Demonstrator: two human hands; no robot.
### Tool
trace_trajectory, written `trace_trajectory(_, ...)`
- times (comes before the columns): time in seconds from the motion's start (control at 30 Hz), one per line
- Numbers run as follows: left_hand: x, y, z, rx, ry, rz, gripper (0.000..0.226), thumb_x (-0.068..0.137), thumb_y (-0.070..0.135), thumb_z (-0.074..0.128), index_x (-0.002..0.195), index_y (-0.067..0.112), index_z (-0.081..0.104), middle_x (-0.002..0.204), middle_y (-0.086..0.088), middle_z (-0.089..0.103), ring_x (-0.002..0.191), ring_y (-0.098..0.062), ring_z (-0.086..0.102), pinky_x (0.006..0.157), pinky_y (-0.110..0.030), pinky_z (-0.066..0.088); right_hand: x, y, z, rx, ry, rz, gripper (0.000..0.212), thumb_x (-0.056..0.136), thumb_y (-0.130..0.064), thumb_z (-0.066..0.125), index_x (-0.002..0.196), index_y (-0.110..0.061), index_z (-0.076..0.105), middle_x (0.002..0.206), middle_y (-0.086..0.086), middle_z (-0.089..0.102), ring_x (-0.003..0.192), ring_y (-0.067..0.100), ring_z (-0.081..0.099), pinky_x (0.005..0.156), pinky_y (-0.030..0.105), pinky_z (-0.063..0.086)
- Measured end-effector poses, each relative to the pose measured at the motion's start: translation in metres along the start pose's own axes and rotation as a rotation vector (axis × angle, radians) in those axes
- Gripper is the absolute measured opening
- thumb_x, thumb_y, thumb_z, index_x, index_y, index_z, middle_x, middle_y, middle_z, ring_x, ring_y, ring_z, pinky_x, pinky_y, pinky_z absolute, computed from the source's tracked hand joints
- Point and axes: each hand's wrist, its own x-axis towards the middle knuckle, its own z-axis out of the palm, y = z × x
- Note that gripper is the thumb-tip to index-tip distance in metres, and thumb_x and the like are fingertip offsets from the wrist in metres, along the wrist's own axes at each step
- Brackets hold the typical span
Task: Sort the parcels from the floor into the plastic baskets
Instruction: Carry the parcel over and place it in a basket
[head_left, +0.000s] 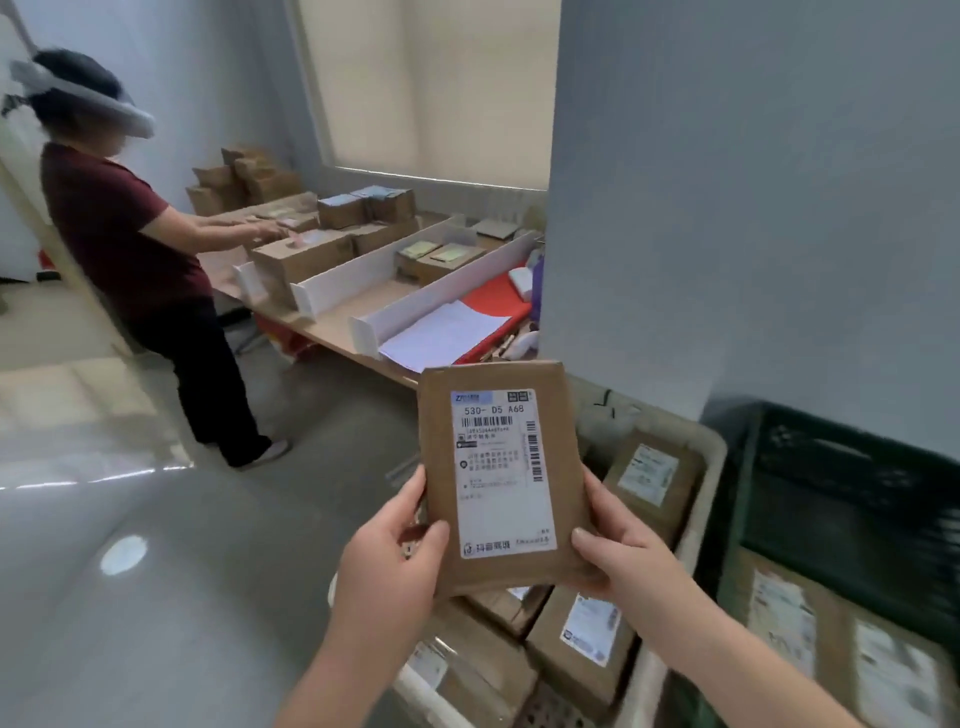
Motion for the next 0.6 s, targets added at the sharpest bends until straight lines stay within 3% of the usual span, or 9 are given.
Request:
trace_trajectory(0.07, 0.022, -0.013, 0.011, 0.001, -0.097, -0.046, 0.062, 0.088, 0.000, 0.057, 0.124, 0.050, 0.051, 0.105, 0.031, 0.066, 0.092, 0.000, 0.066, 0.079, -0.029, 0.054, 0.012, 0.014, -0.006, -0.002, 0.071, 0.057, 0.062, 0.096, 0.001, 0.042, 0.122, -0.056, 0.040, 0.113, -0.018, 0.066, 0.090, 0.005, 0.069, 0.064, 0.018, 0.055)
trace_trajectory(0.17, 0.057, -0.033, 0.027, 0.013, -0.202, -0.076, 0.066, 0.088, -0.004, 0.056, 0.118, 0.053, 0.047, 0.098, 0.039, 0.063, 0.087, 0.006, 0.065, 0.068, -0.014, 0.052, 0.033, 0.031, -0.012, 0.026, 0.189, 0.134, 0.060, 0.097, 0.000, 0.041, 0.110, -0.059, 0.042, 0.104, -0.024, 0.068, 0.089, 0.003, 0.069, 0.062, 0.019, 0.055)
trace_trajectory(0.27, 0.088, -0.053, 0.041, 0.006, -0.324, -0.112, 0.057, 0.088, -0.001, 0.057, 0.119, 0.047, 0.047, 0.097, 0.038, 0.061, 0.085, 0.012, 0.062, 0.061, -0.005, 0.047, 0.048, 0.042, -0.014, 0.053, 0.322, 0.205, 0.060, 0.098, -0.002, 0.040, 0.120, -0.058, 0.034, 0.116, -0.025, 0.059, 0.104, 0.004, 0.062, 0.083, 0.026, 0.054)
trace_trajectory(0.4, 0.130, -0.081, 0.051, 0.060, -0.494, -0.066, 0.044, 0.086, 0.003, 0.062, 0.123, 0.027, 0.055, 0.104, 0.029, 0.061, 0.084, 0.014, 0.060, 0.061, -0.002, 0.044, 0.067, 0.059, -0.011, 0.098, 0.496, 0.288, 0.062, 0.098, -0.003, 0.040, 0.125, -0.059, 0.029, 0.124, -0.024, 0.056, 0.113, 0.008, 0.058, 0.098, 0.039, 0.048)
trace_trajectory(0.5, 0.157, -0.116, 0.069, 0.079, -0.605, -0.091, 0.043, 0.085, 0.002, 0.062, 0.120, 0.026, 0.058, 0.102, 0.027, 0.067, 0.084, 0.005, 0.063, 0.068, -0.011, 0.048, 0.079, 0.084, -0.009, 0.112, 0.602, 0.337, 0.065, 0.096, -0.003, 0.043, 0.137, -0.052, 0.030, 0.142, -0.020, 0.042, 0.134, 0.009, 0.038, 0.113, 0.044, 0.032)
trace_trajectory(0.6, 0.166, -0.150, 0.103, 0.094, -0.708, -0.164, 0.044, 0.086, 0.005, 0.063, 0.126, 0.022, 0.057, 0.110, 0.019, 0.065, 0.089, -0.004, 0.065, 0.075, -0.025, 0.053, 0.087, 0.113, -0.018, 0.141, 0.735, 0.387, 0.063, 0.095, -0.005, 0.047, 0.143, -0.043, 0.030, 0.144, -0.016, 0.042, 0.131, 0.011, 0.042, 0.111, 0.044, 0.035)
